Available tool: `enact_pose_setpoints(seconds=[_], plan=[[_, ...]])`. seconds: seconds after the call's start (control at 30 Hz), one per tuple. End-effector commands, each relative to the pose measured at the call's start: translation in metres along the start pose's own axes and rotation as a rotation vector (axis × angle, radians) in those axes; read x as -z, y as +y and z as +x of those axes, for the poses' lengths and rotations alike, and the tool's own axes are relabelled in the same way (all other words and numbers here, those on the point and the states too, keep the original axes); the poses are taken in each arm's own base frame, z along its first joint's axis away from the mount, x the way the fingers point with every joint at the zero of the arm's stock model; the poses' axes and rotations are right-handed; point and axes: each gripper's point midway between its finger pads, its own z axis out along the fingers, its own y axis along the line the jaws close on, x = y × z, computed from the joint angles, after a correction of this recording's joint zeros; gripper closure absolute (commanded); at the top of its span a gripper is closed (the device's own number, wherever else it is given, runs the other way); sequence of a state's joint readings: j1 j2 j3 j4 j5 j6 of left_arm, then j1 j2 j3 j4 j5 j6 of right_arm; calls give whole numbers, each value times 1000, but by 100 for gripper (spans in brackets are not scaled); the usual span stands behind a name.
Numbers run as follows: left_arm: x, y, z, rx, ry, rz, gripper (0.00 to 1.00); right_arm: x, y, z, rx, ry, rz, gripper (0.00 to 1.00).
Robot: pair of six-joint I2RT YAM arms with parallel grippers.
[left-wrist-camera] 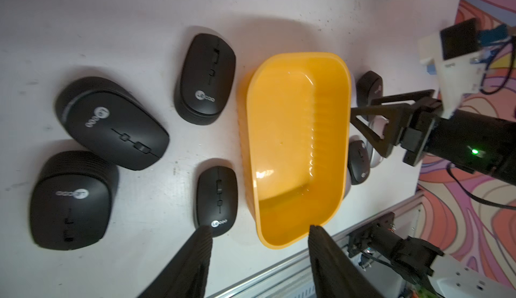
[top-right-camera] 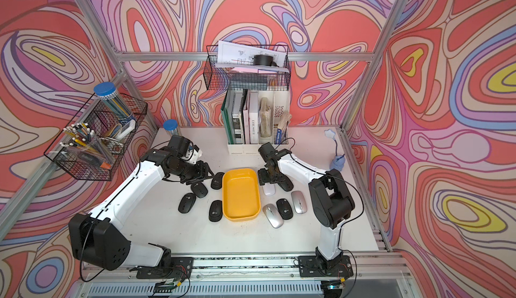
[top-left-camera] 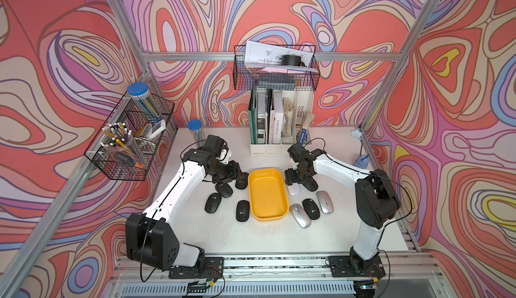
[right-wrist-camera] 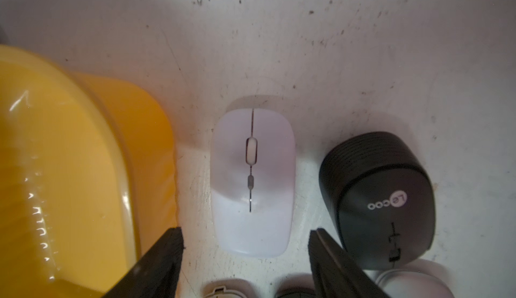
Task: Put the mouse in the storage box
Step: Pick up the mouse from the center of the board.
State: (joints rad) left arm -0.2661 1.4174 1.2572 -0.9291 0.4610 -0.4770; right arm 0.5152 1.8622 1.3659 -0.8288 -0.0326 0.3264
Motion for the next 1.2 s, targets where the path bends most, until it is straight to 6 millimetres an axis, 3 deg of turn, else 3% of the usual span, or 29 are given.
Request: enact_pose_setpoints(seconds=[0.0, 0.1, 0.63, 0.93, 1.17], plan=[[-3, -23, 14, -20, 41, 99, 37, -6, 4, 6, -17, 33, -6, 25], [-12, -26, 18, -48, 64, 73, 37, -9, 8, 5, -10, 34, -15, 19], [-49, -51, 32, -94, 142, 94, 37, -28, 3, -1, -14, 54, 43, 19], [-55, -57, 32, -107, 155, 95, 37, -41, 1, 2, -15, 74, 59, 19], [-62, -55, 34, -95, 165, 83, 38, -50, -2, 10, -20, 100, 80, 26]])
